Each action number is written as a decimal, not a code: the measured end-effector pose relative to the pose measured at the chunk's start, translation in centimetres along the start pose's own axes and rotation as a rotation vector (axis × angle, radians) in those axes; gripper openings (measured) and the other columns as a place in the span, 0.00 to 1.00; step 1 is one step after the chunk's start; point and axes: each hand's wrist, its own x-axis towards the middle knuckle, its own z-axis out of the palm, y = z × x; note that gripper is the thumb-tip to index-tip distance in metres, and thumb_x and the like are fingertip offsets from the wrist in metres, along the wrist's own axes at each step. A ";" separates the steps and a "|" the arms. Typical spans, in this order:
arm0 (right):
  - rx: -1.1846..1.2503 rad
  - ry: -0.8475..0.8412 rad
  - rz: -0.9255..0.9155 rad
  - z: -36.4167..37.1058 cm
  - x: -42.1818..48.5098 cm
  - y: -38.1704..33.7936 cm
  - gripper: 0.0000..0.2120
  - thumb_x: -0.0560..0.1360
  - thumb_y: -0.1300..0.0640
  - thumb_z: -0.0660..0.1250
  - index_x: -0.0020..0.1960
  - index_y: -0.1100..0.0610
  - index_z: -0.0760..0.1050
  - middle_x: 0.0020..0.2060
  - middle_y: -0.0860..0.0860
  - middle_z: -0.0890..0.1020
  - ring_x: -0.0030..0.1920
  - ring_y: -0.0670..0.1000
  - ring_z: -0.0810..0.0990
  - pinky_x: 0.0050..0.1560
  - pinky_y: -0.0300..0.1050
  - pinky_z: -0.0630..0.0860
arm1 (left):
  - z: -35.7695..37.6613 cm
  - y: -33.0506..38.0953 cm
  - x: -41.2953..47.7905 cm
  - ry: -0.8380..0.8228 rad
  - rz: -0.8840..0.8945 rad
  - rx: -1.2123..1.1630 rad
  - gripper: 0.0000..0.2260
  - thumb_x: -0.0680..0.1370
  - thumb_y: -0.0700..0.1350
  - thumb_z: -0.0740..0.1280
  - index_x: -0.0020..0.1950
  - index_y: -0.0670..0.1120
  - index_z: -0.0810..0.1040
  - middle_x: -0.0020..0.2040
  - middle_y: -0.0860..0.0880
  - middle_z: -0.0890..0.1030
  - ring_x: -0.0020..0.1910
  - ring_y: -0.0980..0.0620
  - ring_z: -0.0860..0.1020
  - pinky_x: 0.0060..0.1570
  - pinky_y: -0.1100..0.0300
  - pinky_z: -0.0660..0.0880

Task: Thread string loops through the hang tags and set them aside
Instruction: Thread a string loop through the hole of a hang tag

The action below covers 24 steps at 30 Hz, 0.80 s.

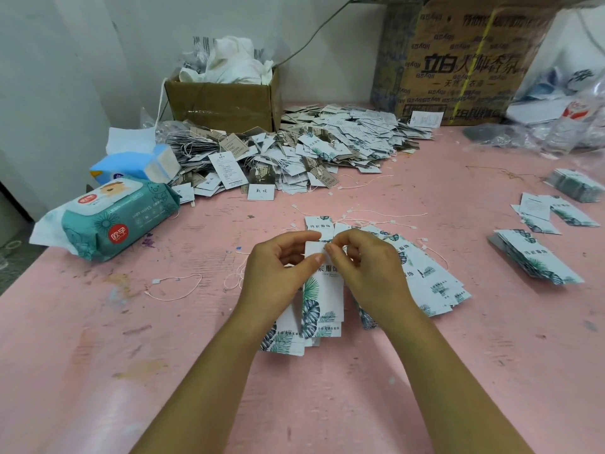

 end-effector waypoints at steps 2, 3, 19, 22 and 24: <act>-0.013 -0.010 0.016 0.0 0.1 0.1 0.04 0.74 0.58 0.67 0.44 0.58 0.78 0.35 0.44 0.74 0.34 0.40 0.70 0.34 0.27 0.63 | 0.1 0.1 0.0 -0.005 0.009 0.017 0.14 0.70 0.37 0.73 0.46 0.57 0.81 0.38 0.58 0.81 0.34 0.62 0.76 0.41 0.69 0.76; -0.021 -0.018 0.020 0.0 0.1 0.1 0.04 0.74 0.58 0.68 0.44 0.58 0.79 0.35 0.44 0.74 0.34 0.42 0.71 0.34 0.26 0.64 | 0.1 0.1 -0.1 -0.016 0.010 0.019 0.13 0.70 0.38 0.73 0.46 0.56 0.81 0.38 0.57 0.82 0.34 0.62 0.76 0.41 0.68 0.76; 0.129 -0.034 0.006 0.5 0.0 0.0 0.04 0.74 0.59 0.68 0.42 0.60 0.78 0.25 0.38 0.70 0.32 0.35 0.73 0.33 0.28 0.65 | -0.4 -0.1 0.1 -0.110 -0.097 -0.186 0.12 0.72 0.34 0.69 0.50 0.49 0.80 0.37 0.57 0.80 0.36 0.55 0.80 0.35 0.65 0.76; 0.151 -0.079 0.005 0.4 -0.1 0.0 0.03 0.75 0.58 0.67 0.45 0.57 0.77 0.24 0.36 0.73 0.30 0.38 0.72 0.30 0.31 0.63 | -0.3 -0.1 0.2 -0.107 -0.085 -0.185 0.11 0.73 0.34 0.69 0.50 0.48 0.80 0.38 0.55 0.80 0.36 0.56 0.80 0.35 0.65 0.76; 0.153 -0.121 -0.003 0.3 -0.1 0.0 0.05 0.76 0.56 0.66 0.51 0.55 0.75 0.24 0.34 0.73 0.29 0.38 0.71 0.30 0.32 0.63 | -0.3 -0.1 0.3 -0.109 -0.076 -0.179 0.11 0.73 0.34 0.69 0.50 0.48 0.79 0.37 0.55 0.80 0.35 0.56 0.80 0.35 0.64 0.76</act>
